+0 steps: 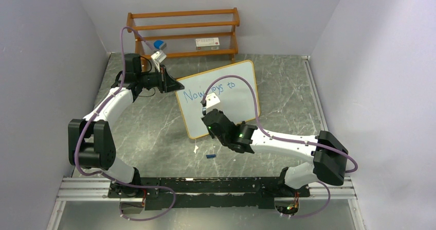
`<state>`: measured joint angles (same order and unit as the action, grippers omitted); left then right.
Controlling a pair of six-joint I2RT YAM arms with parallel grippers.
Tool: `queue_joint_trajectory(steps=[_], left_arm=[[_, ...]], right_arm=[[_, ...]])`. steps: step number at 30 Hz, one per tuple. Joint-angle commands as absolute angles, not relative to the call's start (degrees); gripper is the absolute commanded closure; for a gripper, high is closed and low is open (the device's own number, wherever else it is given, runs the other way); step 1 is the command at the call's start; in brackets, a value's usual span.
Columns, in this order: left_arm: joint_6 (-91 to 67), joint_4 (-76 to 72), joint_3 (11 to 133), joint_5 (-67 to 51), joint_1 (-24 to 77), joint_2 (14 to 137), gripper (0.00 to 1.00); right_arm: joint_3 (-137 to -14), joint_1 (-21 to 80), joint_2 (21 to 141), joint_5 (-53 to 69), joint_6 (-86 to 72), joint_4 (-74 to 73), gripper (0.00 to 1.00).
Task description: Write a sentence on the whiteboard
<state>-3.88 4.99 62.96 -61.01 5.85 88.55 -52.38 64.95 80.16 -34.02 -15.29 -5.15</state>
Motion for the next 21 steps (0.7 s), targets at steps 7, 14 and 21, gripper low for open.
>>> queue_joint_trajectory(steps=[7,14,21], left_arm=[[4.6,11.4,60.3,-49.7,8.6,92.4,0.95],[4.6,11.4,60.3,-49.7,8.7,92.4,0.95],[4.6,11.5,60.2,-49.7,8.7,92.5,0.95]], right_arm=[[-51.6,64.6,81.9,-33.6,-16.4,-8.4,1.00],[-50.9,64.5,81.5,-34.1,-17.1,-9.7,1.00],[-50.5,64.5,81.2,-35.2,-17.3,-10.5,1.00]])
